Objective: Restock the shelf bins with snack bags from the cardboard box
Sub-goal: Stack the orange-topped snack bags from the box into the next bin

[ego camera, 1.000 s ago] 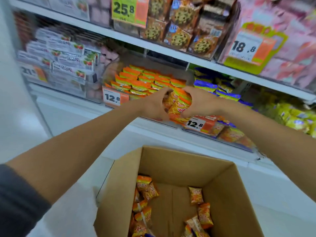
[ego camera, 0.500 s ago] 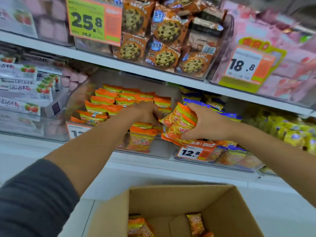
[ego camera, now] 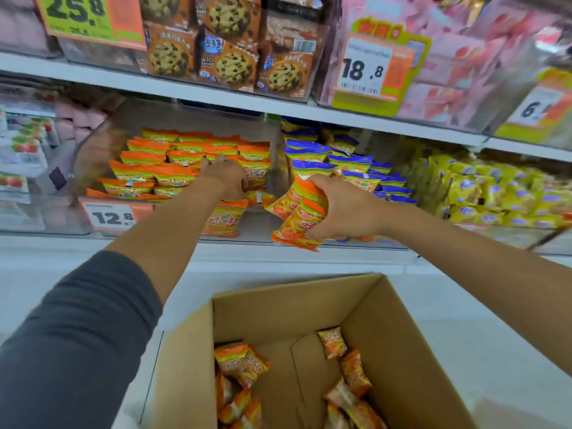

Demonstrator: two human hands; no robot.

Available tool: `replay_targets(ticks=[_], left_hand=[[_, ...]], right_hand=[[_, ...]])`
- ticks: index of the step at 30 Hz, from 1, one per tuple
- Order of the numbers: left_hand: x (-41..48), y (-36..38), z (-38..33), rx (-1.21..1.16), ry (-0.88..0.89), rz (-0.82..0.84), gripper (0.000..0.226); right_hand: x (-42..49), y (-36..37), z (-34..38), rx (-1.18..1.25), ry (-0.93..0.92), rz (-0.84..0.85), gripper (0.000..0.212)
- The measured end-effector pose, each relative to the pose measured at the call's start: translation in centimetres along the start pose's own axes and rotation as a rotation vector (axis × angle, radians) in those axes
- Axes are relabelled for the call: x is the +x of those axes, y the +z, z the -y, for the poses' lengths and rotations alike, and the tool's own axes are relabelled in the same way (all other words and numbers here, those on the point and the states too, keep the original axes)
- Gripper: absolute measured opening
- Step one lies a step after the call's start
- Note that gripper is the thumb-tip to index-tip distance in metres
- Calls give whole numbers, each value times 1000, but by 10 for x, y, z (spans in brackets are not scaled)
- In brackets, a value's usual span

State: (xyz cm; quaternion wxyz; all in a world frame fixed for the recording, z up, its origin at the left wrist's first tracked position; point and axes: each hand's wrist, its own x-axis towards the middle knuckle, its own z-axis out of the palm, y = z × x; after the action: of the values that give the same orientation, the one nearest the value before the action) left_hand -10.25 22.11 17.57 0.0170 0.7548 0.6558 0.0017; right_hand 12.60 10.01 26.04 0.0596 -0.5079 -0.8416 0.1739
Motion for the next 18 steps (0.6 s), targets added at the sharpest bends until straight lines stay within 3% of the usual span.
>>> replay_targets(ticks=[5,8,15,18], left_hand=[[5,3,-1,38,-38,25,24],[9,3,1,-25,-54,-56,33],[18,-2,2,-93,-98,-265,10],[24,1,4,-111,-143,-219,9]], right_hand=[[-5,4,-14,-17,31,28,60],[-7,-1,-18,16,62,22,69],[-3,-8,-14,15,62,30,67],[2,-8,-14,14,55,22,70]])
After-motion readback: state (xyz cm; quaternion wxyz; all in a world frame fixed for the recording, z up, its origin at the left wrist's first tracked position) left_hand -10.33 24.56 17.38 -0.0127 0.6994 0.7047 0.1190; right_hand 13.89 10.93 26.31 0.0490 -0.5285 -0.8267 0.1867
